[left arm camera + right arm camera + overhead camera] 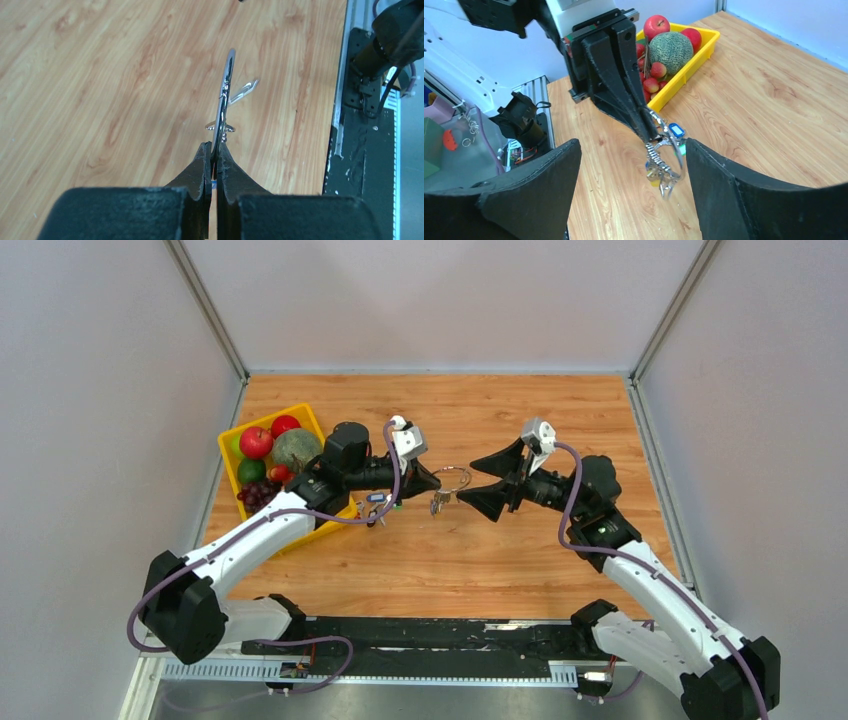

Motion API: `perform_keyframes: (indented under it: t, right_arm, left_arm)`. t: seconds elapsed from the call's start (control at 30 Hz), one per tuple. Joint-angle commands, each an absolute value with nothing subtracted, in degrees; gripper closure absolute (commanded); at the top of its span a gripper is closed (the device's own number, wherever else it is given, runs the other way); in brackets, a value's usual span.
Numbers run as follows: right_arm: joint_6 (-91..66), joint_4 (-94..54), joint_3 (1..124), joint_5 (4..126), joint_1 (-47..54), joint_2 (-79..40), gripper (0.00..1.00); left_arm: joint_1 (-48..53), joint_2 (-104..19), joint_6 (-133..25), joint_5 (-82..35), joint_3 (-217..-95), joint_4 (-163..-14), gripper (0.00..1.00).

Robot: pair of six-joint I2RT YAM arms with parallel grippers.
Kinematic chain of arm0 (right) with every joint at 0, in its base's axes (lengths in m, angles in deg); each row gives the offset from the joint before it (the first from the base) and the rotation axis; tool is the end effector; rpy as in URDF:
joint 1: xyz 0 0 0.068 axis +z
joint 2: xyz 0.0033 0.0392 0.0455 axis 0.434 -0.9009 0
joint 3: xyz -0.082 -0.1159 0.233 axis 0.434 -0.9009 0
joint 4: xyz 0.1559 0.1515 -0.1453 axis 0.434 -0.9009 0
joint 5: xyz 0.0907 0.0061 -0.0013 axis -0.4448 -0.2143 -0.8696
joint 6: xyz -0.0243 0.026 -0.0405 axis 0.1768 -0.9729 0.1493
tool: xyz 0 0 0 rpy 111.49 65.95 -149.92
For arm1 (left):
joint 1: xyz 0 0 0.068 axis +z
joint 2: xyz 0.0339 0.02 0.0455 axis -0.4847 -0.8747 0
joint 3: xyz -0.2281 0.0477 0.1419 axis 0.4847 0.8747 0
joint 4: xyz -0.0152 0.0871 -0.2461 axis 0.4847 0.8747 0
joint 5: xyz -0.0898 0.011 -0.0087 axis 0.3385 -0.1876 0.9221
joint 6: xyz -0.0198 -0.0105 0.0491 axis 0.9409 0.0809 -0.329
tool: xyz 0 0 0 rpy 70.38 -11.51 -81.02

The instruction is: Remove the keys from the keyring

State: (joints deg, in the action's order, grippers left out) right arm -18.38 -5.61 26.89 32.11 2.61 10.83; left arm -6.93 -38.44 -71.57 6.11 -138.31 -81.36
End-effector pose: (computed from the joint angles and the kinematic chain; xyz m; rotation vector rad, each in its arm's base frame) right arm 0.1715 0.1187 0.3348 -0.7941 1.4391 1.0872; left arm 0.2145 -0.1824 0.3130 1.1190 1.6450 -0.9806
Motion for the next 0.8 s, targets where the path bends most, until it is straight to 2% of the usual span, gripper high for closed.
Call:
perform_keyframes:
  t: [0.0,0.13,0.27,0.63,0.7,0.77]
  right_arm:
    - [-13.75,-9.48,31.46,32.35,2.90,8.29,0.22]
    - [-11.25,-10.70,35.22,31.55,4.60,4.66,0.26]
    - [-8.32,-13.50,38.60,31.12,6.95,0.45,0.41]
    - [-4.36,-17.06,39.64,30.82,9.30,-2.34,0.46]
    - [-4.27,-17.24,39.75,30.56,9.43,-2.55,0.59]
    - [-4.33,-17.33,40.17,29.80,9.52,-2.83,0.83]
  left_arm:
    - [-8.36,-36.41,-76.96,2.66,-143.10,-70.68,1.00]
    - [-9.66,-36.99,-78.71,2.34,-145.64,-66.53,1.00]
    - [-10.51,-37.19,-79.82,2.72,-146.91,-64.50,1.00]
    - [-10.92,-33.49,-80.07,6.02,-145.64,-67.83,1.00]
    - [-10.91,-32.96,-80.22,6.64,-145.60,-68.00,1.00]
    - [-10.91,-32.43,-80.22,7.22,-145.26,-68.53,1.00]
